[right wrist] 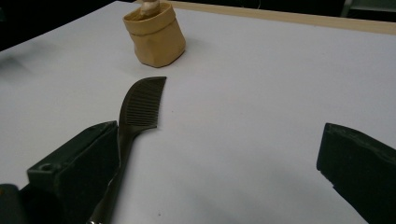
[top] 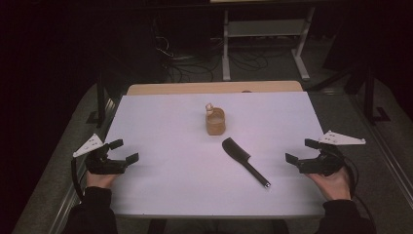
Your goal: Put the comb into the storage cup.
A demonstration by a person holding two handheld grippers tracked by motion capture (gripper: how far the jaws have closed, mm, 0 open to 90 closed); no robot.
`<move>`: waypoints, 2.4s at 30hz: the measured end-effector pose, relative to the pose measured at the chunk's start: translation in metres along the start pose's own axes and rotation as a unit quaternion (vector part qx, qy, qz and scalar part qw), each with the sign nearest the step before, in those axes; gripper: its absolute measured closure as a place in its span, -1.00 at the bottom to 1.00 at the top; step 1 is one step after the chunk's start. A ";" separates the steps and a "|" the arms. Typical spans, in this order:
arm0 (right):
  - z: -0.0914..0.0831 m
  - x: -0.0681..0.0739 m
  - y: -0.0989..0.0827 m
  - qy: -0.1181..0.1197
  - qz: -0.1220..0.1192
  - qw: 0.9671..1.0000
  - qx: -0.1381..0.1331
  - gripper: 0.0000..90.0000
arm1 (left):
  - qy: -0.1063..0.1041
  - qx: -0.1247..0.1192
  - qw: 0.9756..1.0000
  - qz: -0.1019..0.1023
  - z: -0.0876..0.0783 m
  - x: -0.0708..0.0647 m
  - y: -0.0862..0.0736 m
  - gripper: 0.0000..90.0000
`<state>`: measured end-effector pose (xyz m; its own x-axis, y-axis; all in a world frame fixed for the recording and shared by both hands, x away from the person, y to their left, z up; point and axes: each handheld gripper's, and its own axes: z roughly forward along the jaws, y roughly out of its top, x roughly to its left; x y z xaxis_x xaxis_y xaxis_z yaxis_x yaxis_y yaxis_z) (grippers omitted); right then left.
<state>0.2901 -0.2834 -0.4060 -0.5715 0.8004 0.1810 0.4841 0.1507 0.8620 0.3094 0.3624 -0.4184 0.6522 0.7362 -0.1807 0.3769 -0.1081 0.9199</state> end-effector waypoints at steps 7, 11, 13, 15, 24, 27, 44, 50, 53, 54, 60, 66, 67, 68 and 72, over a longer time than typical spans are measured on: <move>-0.001 0.000 -0.001 0.002 0.001 1.000 0.001 -1.00 | 0.000 0.003 1.000 0.001 0.000 0.000 -0.001 -1.00; -0.002 0.000 0.000 0.001 0.002 1.000 -0.003 -1.00 | 0.001 -0.003 1.000 0.000 -0.001 0.000 -0.001 -1.00; -0.003 0.001 0.000 0.000 0.001 1.000 -0.004 -1.00 | 0.002 -0.003 1.000 0.001 -0.001 0.000 -0.001 -1.00; -0.004 0.001 0.001 0.000 0.003 1.000 -0.005 -1.00 | 0.003 -0.004 1.000 0.000 -0.001 -0.001 -0.001 -1.00; -0.001 0.005 0.003 -0.004 -0.005 1.000 0.003 -1.00 | -0.008 -0.005 1.000 0.000 0.002 0.000 -0.001 -1.00; 0.001 0.007 0.004 -0.004 -0.009 1.000 0.009 -1.00 | -0.010 -0.008 1.000 -0.002 0.002 0.000 -0.001 -1.00; 0.009 0.020 0.017 0.004 -0.030 0.999 0.041 -1.00 | -0.009 -0.011 1.000 -0.005 0.002 -0.001 -0.002 -1.00; 0.014 0.028 0.029 0.011 -0.050 0.997 0.059 -1.00 | -0.009 -0.012 1.000 -0.005 0.002 0.000 -0.002 -1.00; 0.016 0.031 0.032 0.014 -0.053 0.996 0.065 -1.00 | -0.009 -0.012 1.000 -0.005 0.002 0.000 -0.002 -1.00; 0.018 0.033 0.034 0.016 -0.058 0.996 0.071 -1.00 | -0.009 -0.012 1.000 -0.005 0.002 0.000 -0.002 -1.00; 0.027 0.039 0.040 0.020 -0.074 0.993 0.094 -1.00 | -0.010 -0.011 1.000 -0.006 0.002 0.000 -0.002 -1.00; 0.035 0.044 0.041 0.025 -0.087 0.989 0.114 -1.00 | -0.010 -0.011 1.000 -0.005 0.002 0.000 -0.002 -1.00; 0.038 0.046 0.041 0.027 -0.091 0.988 0.121 -1.00 | -0.011 -0.011 1.000 -0.005 0.002 0.000 -0.002 -1.00; 0.039 0.047 0.041 0.027 -0.092 0.988 0.125 -1.00 | -0.011 -0.011 1.000 -0.006 0.002 0.000 -0.002 -1.00; 0.043 0.048 0.040 0.025 -0.094 0.986 0.137 -1.00 | -0.012 -0.012 1.000 -0.006 0.002 0.000 -0.002 -1.00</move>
<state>0.3109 -0.2139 -0.3833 -0.6969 0.7147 0.0591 0.5233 0.4506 0.7233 0.3098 0.3611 -0.4214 0.6630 0.7215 -0.1997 0.3698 -0.0836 0.9254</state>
